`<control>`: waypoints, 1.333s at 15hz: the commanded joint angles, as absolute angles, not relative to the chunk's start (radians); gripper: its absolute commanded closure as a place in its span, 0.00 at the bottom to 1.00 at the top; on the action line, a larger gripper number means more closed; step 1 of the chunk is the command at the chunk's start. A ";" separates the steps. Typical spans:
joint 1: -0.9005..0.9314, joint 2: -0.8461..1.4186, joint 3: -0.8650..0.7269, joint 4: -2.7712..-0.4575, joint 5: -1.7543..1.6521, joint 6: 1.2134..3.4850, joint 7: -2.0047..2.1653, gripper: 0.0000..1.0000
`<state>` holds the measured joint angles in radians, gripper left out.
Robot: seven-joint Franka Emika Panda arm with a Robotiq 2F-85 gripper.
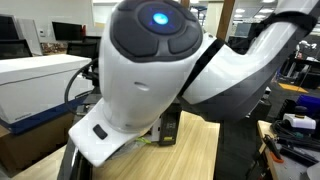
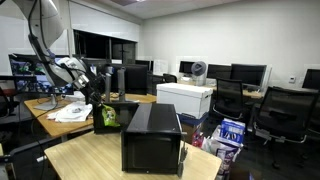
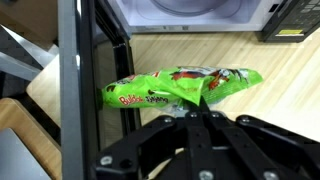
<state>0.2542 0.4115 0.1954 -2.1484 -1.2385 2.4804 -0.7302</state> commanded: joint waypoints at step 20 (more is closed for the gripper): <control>0.203 0.768 0.068 -1.900 -1.694 2.134 -0.297 0.98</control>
